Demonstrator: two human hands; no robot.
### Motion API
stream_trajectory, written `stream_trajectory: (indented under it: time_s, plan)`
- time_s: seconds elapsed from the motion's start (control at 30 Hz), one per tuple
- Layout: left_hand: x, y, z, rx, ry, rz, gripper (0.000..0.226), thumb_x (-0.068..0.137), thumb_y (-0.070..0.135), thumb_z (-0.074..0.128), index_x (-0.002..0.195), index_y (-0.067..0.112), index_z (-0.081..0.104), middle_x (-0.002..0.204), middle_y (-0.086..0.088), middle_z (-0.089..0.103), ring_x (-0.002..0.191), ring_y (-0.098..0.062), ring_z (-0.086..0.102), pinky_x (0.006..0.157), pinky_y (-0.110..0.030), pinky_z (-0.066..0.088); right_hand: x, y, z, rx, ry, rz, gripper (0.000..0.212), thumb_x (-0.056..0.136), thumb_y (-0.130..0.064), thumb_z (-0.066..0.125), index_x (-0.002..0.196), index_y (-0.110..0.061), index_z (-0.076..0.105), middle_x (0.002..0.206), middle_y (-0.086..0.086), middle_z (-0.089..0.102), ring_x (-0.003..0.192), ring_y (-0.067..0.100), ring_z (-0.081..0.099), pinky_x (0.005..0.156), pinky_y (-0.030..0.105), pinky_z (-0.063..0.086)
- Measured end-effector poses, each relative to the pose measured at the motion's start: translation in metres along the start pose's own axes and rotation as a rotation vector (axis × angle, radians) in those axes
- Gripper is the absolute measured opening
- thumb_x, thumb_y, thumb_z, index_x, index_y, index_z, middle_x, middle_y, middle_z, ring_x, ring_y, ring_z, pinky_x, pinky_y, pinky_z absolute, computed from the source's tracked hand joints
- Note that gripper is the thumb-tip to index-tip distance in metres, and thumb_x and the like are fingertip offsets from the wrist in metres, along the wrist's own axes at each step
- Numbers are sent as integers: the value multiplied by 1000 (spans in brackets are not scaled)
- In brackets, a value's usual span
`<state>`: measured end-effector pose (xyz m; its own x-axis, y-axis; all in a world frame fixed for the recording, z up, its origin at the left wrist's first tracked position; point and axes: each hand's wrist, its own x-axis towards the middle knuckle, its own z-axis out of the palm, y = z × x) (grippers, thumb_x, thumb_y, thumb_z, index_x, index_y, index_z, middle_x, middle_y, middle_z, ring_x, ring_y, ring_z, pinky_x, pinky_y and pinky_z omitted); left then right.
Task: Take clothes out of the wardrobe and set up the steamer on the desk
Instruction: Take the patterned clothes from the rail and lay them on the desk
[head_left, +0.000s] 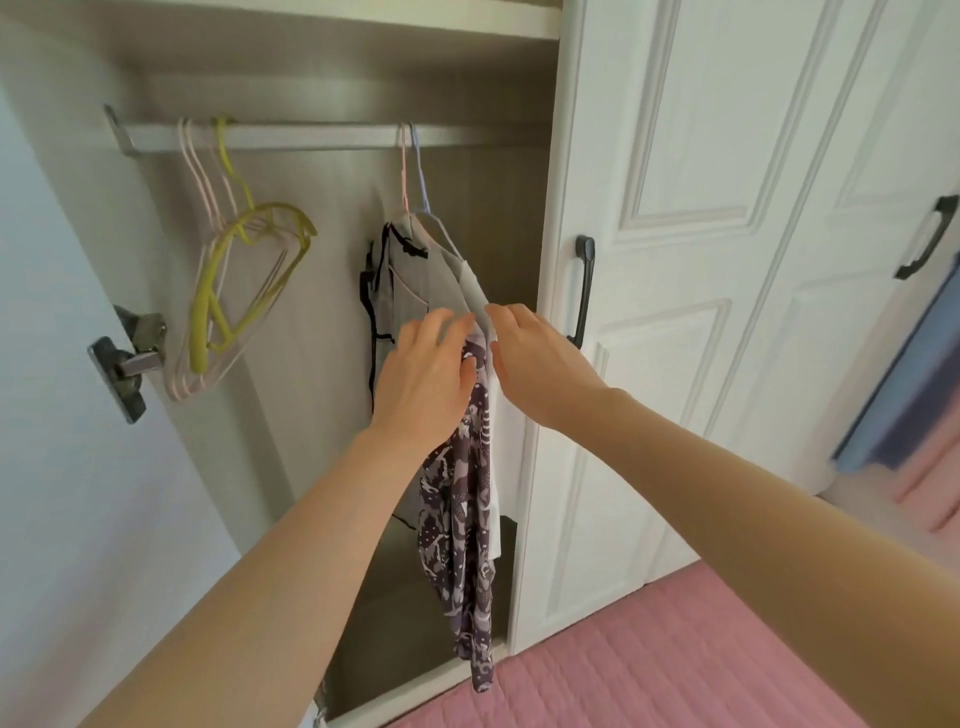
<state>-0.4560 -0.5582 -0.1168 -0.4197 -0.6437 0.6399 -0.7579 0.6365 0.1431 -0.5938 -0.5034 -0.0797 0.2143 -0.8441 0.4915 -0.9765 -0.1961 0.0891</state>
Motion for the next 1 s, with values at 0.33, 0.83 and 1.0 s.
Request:
stream_trajectory:
  time_s: [0.33,0.83,1.0]
  plan:
    - [48,-25,-2,125,-109,36,50,98,47,34,145,29,36,151,-3,29,132,-30,30,99,-47,45,58,15,8,24,-12,4,57,88,-4,60,139,-2,36,128,14,49,112,27,52,96,35,47]
    - [59,-54,-6,-93,43,-233,21,87,16,61,100,16,44,105,-2,49,89,-20,49,63,-29,35,106,18,41,224,-43,222,48,89,-1,53,134,-2,35,124,17,51,106,31,57,88,36,50]
    - [91,-60,-5,-240,-41,-388,37,87,13,61,118,12,41,109,-9,53,93,-28,56,71,-38,47,129,15,43,464,-67,359,49,94,-7,46,140,-3,29,128,20,50,113,35,53,93,43,48]
